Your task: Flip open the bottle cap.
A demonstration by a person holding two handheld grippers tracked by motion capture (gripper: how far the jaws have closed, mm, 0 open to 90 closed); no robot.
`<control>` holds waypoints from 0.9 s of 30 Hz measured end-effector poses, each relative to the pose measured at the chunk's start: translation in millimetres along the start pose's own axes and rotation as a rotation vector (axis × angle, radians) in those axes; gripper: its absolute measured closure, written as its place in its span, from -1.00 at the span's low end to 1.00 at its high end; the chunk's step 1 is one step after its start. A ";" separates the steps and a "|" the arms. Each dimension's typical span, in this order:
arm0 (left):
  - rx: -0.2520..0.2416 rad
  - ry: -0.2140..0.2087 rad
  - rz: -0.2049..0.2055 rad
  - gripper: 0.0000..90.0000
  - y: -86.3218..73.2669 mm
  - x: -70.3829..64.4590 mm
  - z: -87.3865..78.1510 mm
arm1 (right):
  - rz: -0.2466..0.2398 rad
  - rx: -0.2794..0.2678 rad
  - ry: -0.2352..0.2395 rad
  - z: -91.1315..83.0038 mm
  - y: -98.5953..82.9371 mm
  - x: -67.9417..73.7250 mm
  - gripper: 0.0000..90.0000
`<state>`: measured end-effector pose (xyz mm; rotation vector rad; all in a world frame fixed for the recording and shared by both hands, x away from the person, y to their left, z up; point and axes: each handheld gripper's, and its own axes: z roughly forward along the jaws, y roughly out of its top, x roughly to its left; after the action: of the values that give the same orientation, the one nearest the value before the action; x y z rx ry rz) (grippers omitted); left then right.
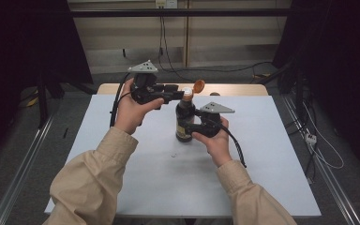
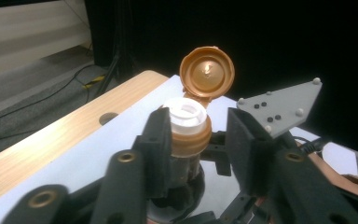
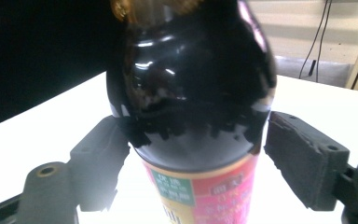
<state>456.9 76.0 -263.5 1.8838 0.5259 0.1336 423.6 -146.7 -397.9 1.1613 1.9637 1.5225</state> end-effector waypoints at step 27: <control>-0.026 0.012 -0.036 -0.45 -28.2 2.6 -8.1 | -0.025 0.027 0.039 -35.4 -6.8 -14.8 -0.63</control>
<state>448.3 92.1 -286.7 1.8487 0.5638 0.1279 403.8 -180.2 -395.1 1.1218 2.0229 1.5212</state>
